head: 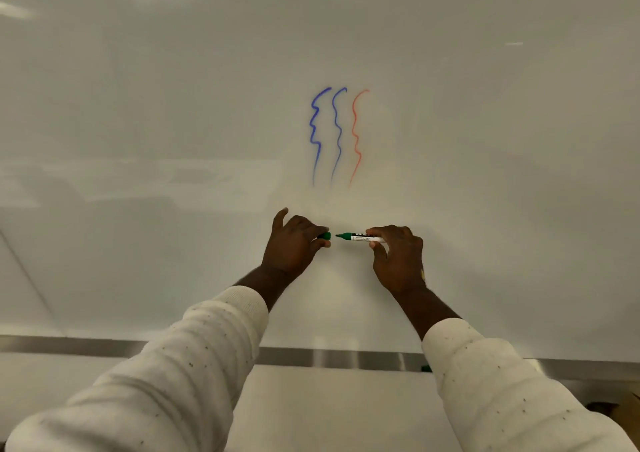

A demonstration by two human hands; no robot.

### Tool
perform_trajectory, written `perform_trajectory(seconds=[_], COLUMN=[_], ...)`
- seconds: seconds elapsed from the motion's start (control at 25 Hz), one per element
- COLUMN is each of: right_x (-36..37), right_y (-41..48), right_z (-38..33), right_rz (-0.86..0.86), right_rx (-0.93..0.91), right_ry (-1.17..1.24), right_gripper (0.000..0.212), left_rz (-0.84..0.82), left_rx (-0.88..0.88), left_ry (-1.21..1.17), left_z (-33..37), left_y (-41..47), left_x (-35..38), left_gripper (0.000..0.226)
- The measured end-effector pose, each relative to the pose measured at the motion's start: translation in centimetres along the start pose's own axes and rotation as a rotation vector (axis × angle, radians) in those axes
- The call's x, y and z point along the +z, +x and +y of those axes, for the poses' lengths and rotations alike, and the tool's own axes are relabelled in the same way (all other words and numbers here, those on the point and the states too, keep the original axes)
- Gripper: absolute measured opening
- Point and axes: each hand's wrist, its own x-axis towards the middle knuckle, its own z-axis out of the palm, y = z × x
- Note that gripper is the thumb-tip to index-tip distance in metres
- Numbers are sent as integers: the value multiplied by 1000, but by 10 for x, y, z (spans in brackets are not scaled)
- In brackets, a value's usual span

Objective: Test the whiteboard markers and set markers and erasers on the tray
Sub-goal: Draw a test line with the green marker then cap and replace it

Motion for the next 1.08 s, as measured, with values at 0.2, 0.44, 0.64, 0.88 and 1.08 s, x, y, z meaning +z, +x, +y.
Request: perform_trajectory(seconds=[0.2,0.44,0.64,0.88,1.08], right_x=[11,23,32,45,58], right_y=[-25,-56,-85,-120,-142], right_z=[5,16,23,24,24], right_rz=[-79,-163,-219,-329,-421], right_rx=[-16,20,34,-4,-65], right_ry=[52,95,128,146,140], right_gripper=[29,28,29,29,26], left_rz=[-89,-135,-191,-273,-353], left_rx=[-47,-110,-193,-228,-292], left_ry=[12,47,46,43,34], left_z=[14,29,40,52,56], left_y=[-35,-72,-102,-142,-174], left_x=[16,28,36,42,45], left_gripper=[22,19,20,22,18])
